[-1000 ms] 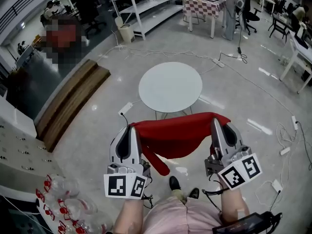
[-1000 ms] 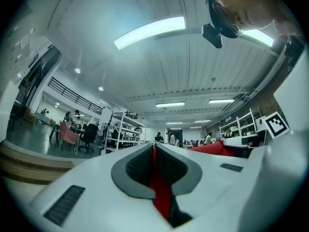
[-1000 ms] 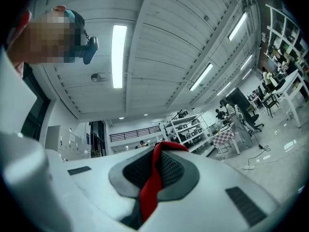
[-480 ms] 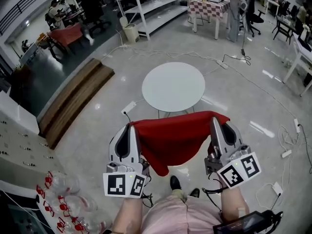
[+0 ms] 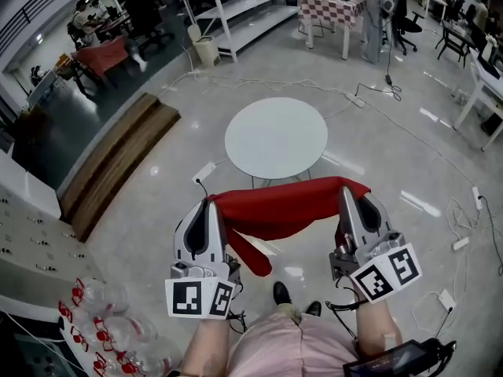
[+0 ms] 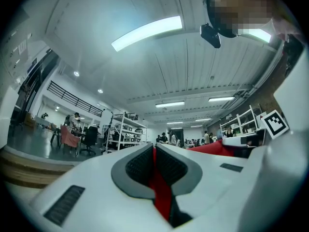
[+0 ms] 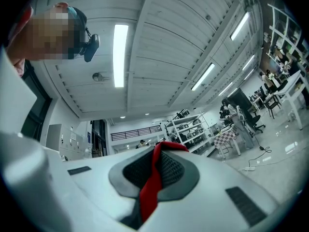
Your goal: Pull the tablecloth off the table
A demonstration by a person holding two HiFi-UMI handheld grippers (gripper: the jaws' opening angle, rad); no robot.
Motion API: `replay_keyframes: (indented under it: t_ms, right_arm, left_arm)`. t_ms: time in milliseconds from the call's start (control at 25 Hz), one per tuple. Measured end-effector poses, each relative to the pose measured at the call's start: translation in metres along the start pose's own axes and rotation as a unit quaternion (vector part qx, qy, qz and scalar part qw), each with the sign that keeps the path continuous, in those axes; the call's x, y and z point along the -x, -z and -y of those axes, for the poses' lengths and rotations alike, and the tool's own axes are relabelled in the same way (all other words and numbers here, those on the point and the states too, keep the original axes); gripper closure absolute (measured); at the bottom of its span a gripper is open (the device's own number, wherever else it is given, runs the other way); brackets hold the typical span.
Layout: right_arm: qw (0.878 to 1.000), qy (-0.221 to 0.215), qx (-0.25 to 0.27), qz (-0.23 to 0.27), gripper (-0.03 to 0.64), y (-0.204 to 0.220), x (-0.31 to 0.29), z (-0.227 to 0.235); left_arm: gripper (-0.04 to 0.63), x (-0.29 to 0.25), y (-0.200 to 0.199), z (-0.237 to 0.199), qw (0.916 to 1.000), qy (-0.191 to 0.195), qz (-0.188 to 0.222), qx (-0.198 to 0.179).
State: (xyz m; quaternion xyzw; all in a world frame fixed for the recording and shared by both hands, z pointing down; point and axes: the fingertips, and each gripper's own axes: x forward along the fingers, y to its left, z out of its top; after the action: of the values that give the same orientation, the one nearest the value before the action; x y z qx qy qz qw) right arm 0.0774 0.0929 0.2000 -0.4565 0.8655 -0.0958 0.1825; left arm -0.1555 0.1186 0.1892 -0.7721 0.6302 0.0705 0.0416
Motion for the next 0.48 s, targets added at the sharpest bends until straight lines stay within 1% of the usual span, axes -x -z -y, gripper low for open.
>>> replay_keyframes:
  t_ms: [480]
  right_arm:
    - [1.0,0.006,0.002,-0.004,0.591,0.0004,0.0004,0.0063]
  left_arm:
    - [0.558,-0.0057,0.0053,0.0034,1.0,0.003,-0.005,0.004]
